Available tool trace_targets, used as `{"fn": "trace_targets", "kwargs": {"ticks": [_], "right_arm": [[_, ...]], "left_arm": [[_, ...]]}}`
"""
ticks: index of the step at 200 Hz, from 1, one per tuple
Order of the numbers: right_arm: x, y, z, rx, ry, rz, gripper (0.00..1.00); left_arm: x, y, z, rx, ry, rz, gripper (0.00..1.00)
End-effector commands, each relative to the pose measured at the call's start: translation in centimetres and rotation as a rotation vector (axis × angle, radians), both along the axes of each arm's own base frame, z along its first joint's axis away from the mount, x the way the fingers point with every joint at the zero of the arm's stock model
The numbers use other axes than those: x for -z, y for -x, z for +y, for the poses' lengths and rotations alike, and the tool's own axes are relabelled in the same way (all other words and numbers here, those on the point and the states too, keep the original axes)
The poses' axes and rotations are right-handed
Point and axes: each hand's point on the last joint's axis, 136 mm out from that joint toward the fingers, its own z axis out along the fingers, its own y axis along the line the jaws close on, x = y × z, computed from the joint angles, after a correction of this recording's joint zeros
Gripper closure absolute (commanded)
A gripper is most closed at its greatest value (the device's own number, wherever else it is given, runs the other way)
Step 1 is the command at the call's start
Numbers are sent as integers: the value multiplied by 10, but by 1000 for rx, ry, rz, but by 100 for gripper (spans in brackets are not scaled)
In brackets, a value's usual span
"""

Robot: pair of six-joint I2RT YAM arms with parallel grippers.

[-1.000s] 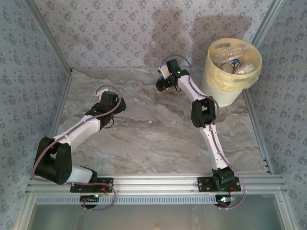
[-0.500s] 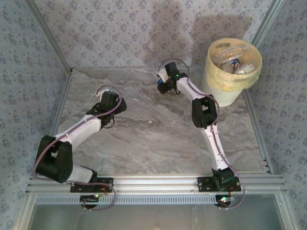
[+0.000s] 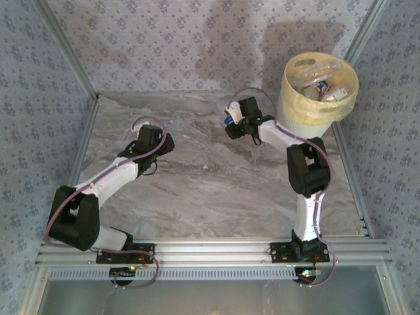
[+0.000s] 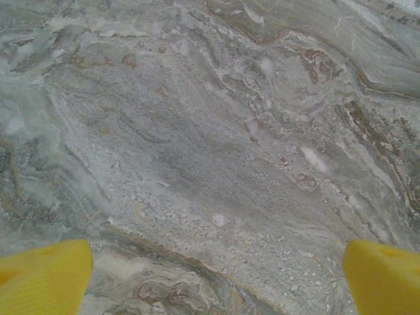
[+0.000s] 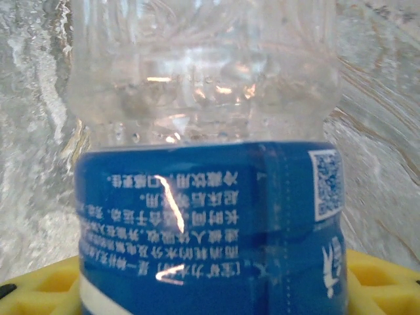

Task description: Put the plastic bottles in the bin

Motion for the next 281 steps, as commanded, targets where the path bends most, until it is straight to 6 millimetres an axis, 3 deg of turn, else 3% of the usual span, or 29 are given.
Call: {"fn": "trace_targets", "kwargs": {"ticks": [1, 20, 28, 78, 105, 160, 190, 195, 199, 217, 247, 281], "right_arm": [[-23, 11, -3, 66, -60, -87, 42], [-38, 28, -10, 105, -99, -124, 43], [-31, 41, -15, 120, -109, -110, 43], [-75, 84, -34, 152, -211, -212, 45], [-113, 94, -46, 159, -248, -286, 46], [-214, 103, -88, 220, -494, -431, 47], [-262, 97, -147, 364, -560, -447, 47], [-259, 96, -157, 399, -567, -427, 47], [-276, 95, -166, 417, -579, -451, 47], [-287, 85, -202, 527, -571, -450, 46], [-291, 64, -242, 649, -556, -411, 46], [-282, 32, -262, 684, -519, -385, 44]], "left_arm": [[-14, -5, -9, 21, 70, -40, 2], [-18, -8, -20, 64, 116, -52, 2], [-20, -9, -25, 84, 134, -58, 2], [-32, -12, -39, 125, 200, -99, 2], [-34, -12, -40, 120, 211, -101, 2], [-45, -13, -40, 122, 221, -124, 2], [-52, -10, -38, 124, 215, -146, 2], [-53, -10, -37, 121, 213, -151, 2], [-53, -10, -36, 118, 212, -153, 2], [-53, -9, -32, 106, 204, -159, 2], [-50, -7, -32, 104, 203, -152, 2], [-49, -4, -26, 88, 198, -158, 2]]}}
